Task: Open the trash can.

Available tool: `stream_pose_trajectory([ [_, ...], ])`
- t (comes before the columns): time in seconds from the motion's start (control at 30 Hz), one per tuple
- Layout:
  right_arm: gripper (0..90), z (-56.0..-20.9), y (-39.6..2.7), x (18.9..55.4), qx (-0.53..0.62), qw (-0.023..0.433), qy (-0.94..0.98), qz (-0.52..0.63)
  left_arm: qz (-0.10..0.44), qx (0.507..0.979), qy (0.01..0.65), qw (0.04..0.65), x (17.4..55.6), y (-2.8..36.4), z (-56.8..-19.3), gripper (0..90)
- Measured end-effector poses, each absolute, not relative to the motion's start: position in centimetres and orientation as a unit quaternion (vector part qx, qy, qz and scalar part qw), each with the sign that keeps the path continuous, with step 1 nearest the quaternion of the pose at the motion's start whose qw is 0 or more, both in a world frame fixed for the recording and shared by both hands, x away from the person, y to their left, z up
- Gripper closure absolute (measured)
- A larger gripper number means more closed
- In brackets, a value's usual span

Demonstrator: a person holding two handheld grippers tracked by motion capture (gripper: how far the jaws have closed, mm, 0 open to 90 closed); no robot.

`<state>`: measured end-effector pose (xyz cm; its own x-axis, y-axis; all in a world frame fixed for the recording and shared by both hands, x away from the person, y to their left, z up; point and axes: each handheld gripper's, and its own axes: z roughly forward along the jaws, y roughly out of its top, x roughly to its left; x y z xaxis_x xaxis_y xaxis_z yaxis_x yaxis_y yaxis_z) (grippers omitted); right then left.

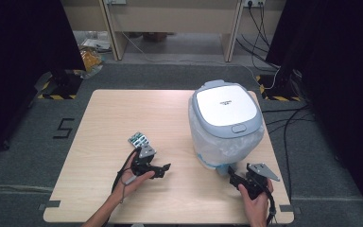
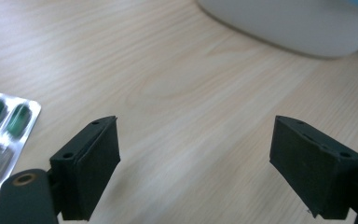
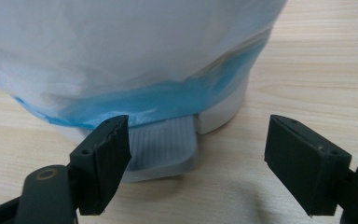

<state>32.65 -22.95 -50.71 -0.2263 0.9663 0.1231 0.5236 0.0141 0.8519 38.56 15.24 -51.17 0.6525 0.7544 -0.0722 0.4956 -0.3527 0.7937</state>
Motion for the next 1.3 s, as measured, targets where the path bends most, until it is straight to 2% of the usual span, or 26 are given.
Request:
stream_pose_trajectory([
  [0.3,19.0,-51.3,-22.8,32.8,0.573,0.266,0.657,0.411,0.186,0.828,0.377,0.370,36.4,17.6,-52.2,15.5],
  [0.5,16.7,-51.2,-22.5,32.8,0.573,0.281,0.661,0.394,0.167,0.826,0.384,0.377,36.0,18.5,-52.3,14.8],
  [0.77,16.8,-51.3,-22.1,32.7,0.570,0.295,0.666,0.380,0.167,0.827,0.383,0.376,36.0,18.6,-52.3,14.2],
  [1.3,16.6,-51.3,-21.8,32.9,0.569,0.301,0.678,0.355,0.166,0.827,0.383,0.377,36.0,18.6,-52.4,13.5],
])
